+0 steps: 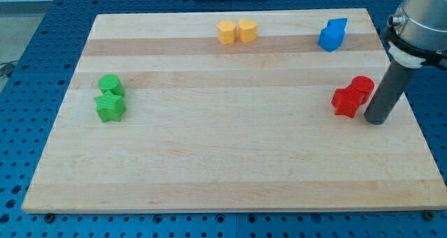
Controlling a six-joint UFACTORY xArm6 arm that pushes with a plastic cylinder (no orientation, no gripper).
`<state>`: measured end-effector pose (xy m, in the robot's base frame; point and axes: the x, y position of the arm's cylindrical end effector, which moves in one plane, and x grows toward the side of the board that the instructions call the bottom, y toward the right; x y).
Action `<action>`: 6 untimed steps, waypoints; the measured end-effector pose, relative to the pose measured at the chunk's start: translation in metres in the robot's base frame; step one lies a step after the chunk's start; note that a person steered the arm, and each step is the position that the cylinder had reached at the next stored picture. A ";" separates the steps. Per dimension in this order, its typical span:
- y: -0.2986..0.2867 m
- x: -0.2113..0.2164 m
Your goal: Separate red star from red circle
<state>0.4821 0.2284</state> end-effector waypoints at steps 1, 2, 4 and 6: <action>-0.001 -0.003; -0.011 -0.010; -0.047 -0.004; -0.031 -0.003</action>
